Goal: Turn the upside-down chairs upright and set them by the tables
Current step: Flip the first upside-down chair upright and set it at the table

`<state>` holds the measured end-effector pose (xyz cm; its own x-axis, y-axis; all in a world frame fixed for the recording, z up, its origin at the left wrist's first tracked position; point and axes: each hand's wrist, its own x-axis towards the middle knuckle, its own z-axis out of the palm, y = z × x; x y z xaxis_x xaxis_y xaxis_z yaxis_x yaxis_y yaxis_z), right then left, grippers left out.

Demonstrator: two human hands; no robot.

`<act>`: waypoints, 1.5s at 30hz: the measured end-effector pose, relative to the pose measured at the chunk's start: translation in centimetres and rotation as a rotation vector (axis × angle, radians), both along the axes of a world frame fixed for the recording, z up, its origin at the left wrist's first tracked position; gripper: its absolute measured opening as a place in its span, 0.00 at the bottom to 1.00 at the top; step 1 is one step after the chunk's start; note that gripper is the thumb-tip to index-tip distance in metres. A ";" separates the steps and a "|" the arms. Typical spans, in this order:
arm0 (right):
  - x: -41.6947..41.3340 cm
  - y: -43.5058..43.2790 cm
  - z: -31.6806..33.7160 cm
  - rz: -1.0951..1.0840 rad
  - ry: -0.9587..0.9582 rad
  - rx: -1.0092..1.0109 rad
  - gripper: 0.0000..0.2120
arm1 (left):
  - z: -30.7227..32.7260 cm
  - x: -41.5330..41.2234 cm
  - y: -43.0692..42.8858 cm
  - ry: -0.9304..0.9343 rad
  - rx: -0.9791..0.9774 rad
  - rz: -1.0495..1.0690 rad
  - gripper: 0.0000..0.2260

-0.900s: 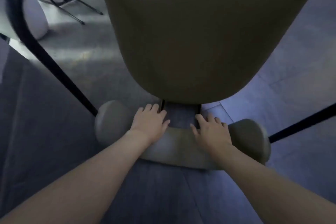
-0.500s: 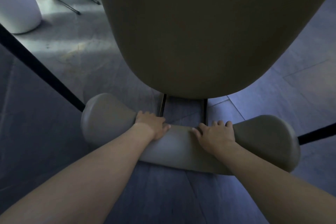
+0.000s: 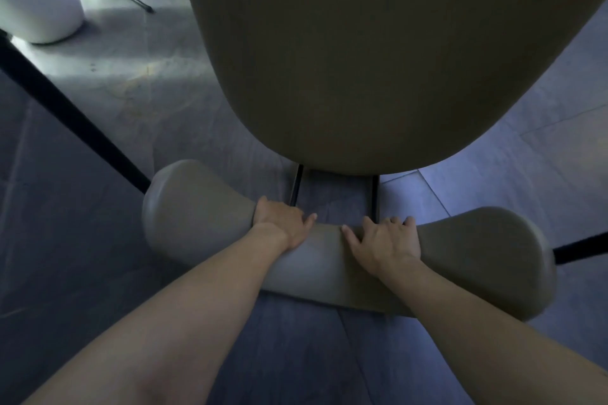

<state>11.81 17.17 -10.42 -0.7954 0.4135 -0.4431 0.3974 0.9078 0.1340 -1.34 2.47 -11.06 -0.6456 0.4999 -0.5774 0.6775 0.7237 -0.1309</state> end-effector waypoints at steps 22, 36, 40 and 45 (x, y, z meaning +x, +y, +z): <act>2.2 1.4 43.2 0.102 -0.313 -0.222 0.37 | 41.9 4.1 0.3 -0.290 -0.235 -0.023 0.34; -11.4 8.1 58.1 0.129 0.065 -0.055 0.27 | 57.4 -10.1 6.1 0.199 0.228 -0.089 0.35; -14.7 9.7 59.7 0.280 0.030 -0.024 0.31 | 58.2 -13.4 8.0 0.295 0.248 -0.201 0.30; -19.1 12.2 59.9 0.302 0.128 0.009 0.31 | 58.4 -18.1 10.2 0.307 0.390 -0.202 0.31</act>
<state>-7.25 29.37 49.44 -0.9318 0.1542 -0.3285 0.1247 0.9862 0.1091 -19.41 12.69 47.35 -0.6245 0.7711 -0.1241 0.7810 0.6176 -0.0922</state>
